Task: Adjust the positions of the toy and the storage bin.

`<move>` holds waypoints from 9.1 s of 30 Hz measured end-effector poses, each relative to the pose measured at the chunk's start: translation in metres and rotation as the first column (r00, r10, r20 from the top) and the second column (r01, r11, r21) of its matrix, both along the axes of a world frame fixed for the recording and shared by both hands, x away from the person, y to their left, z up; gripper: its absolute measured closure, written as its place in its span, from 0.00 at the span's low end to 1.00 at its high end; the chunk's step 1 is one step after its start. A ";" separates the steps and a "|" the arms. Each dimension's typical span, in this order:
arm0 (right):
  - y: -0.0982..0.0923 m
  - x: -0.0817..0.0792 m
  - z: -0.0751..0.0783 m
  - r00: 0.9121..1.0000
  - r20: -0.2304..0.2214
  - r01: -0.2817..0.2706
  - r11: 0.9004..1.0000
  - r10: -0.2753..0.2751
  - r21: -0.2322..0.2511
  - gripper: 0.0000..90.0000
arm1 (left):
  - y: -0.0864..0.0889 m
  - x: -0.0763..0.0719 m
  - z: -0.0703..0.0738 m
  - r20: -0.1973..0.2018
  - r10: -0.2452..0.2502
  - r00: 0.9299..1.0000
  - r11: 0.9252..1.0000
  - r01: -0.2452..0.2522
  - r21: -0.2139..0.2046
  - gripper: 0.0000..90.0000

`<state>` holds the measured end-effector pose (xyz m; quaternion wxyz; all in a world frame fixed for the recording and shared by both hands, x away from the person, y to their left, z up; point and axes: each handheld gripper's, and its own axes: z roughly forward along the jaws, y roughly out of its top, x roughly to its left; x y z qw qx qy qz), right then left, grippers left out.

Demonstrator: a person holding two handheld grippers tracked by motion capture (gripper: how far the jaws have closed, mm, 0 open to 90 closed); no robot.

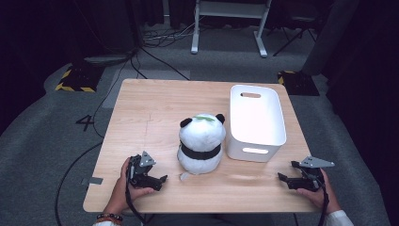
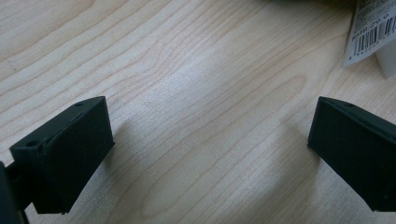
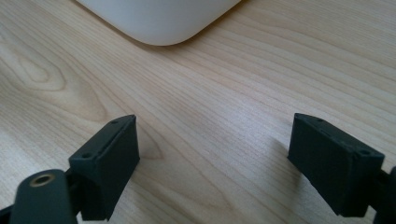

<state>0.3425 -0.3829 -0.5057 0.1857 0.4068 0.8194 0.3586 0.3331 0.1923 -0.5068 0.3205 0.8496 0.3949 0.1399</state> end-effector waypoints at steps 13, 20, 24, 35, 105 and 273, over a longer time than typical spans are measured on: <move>0.000 -0.001 0.003 1.000 0.019 -0.010 1.000 0.010 -0.010 0.23 | -0.001 -0.001 0.000 0.003 0.012 1.000 1.000 -0.012 0.000 0.01; 0.013 -0.004 0.024 0.995 0.087 -0.057 0.998 0.054 0.029 0.23 | -0.002 -0.001 0.000 0.002 0.013 1.000 1.000 -0.013 -0.002 0.01; 0.026 -0.004 0.033 0.989 0.122 -0.085 0.996 0.080 0.041 0.24 | -0.002 -0.001 0.000 0.002 0.017 1.000 1.000 -0.017 -0.001 0.01; 0.047 -0.002 0.044 0.980 0.168 -0.113 0.992 0.103 0.048 0.25 | -0.002 -0.001 0.000 0.003 0.016 1.000 1.000 -0.016 -0.001 0.01; 0.051 0.027 0.035 0.986 0.115 -0.123 0.992 0.119 0.035 0.23 | -0.085 0.036 0.064 0.134 -0.161 0.978 0.964 0.185 -0.191 0.12; 0.092 0.044 0.122 0.986 0.168 -0.010 0.999 0.004 0.031 0.20 | -0.039 0.031 0.052 0.184 0.147 0.972 0.972 -0.107 -0.211 0.17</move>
